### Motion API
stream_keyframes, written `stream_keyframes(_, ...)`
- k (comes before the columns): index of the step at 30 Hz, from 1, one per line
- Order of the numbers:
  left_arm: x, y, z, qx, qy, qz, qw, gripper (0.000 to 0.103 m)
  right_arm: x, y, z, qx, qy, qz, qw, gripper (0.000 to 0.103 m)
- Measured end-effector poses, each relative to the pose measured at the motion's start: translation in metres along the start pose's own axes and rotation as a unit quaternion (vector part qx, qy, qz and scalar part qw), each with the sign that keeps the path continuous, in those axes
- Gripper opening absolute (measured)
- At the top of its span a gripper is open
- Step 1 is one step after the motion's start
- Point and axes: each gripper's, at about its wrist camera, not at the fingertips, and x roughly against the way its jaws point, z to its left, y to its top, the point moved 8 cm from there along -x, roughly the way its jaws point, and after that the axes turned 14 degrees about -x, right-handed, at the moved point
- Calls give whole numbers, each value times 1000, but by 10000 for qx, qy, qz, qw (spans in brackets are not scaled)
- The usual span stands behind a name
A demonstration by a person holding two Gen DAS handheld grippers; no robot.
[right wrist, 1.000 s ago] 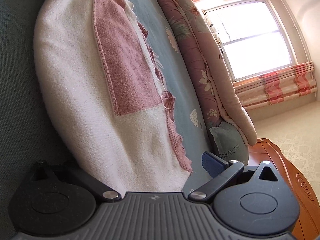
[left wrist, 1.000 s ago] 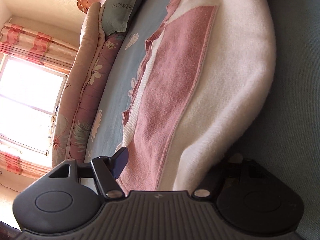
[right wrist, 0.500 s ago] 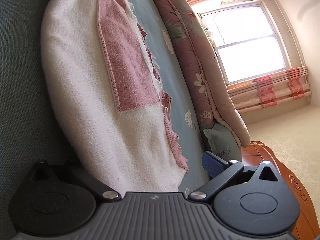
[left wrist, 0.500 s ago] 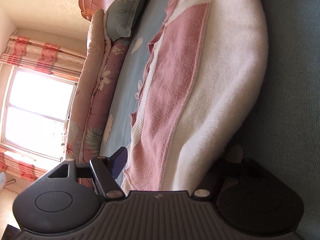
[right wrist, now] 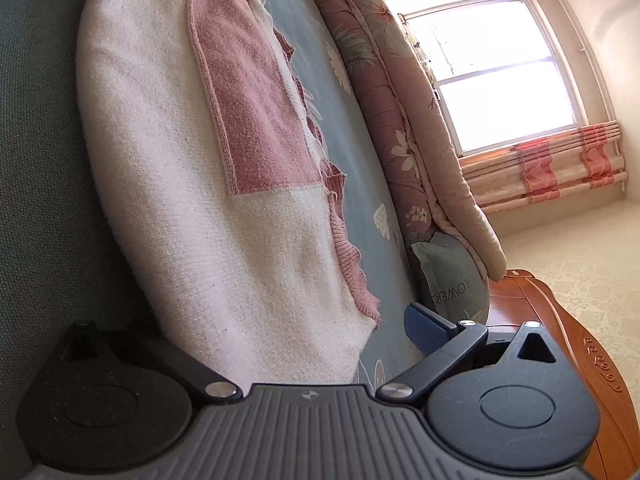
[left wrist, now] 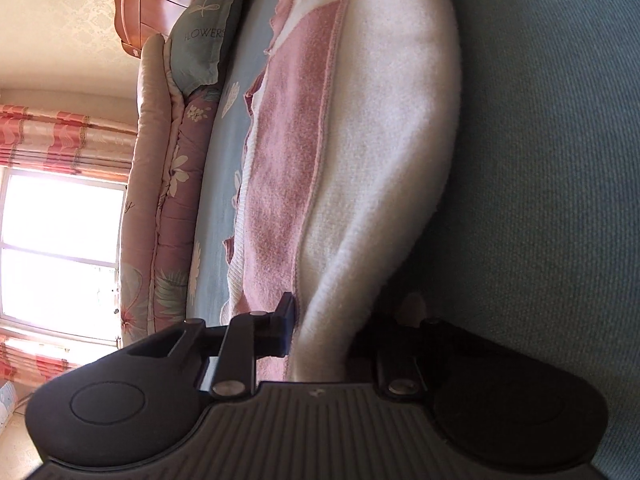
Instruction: Fold clothes
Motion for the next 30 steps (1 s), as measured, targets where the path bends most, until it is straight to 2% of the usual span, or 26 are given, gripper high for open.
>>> stream_keyframes(7, 1, -2, 0, 128, -55, -29, 9999, 14, 1, -1, 1, -69, -3, 33, 10000, 102)
stream_keyframes(9, 2, -3, 0, 167, -39, -45, 9998, 14, 3, -2, 3, -36, -18, 30, 10000, 99)
stream_keyframes(11, 2, -4, 0, 206, -22, -64, 9998, 14, 6, -2, 7, -4, -22, 25, 10000, 90)
stream_keyframes(14, 7, -5, 2, 152, 74, 88, 9998, 19, 10, -3, 12, 40, -59, 12, 10000, 82)
stream_keyframes(15, 8, -5, 2, 134, 107, 140, 9998, 24, 10, -3, 13, 51, -72, 13, 10000, 82)
stream_keyframes(18, 11, -8, -4, -20, 155, 368, 9992, 24, 10, -2, 13, 108, -48, -9, 9999, 82)
stream_keyframes(20, 13, -11, -8, -124, 186, 521, 9984, 18, 7, 0, 10, 199, -38, -10, 9998, 90)
stream_keyframes(22, 13, -10, -13, -167, 205, 561, 9981, 8, 2, 3, 6, 292, -36, 70, 9995, 95)
stream_keyframes(25, 13, -10, -15, -98, 203, 573, 9981, 5, -1, 5, 8, 488, -20, 171, 9987, 95)
stream_keyframes(27, 13, -11, -14, 22, 173, 541, 9984, 4, 3, 3, 16, 568, 36, 182, 9982, 86)
stream_keyframes(28, 13, -12, -14, 61, 165, 519, 9985, 4, 5, 1, 21, 604, 69, 185, 9980, 72)
stream_keyframes(29, 13, -12, -13, 67, 166, 512, 9985, 4, 8, -2, 28, 695, 142, 171, 9973, 48)
stream_keyframes(30, 13, -12, -13, 65, 163, 511, 9985, 4, 11, -9, 40, 875, 236, 160, 9958, 31)
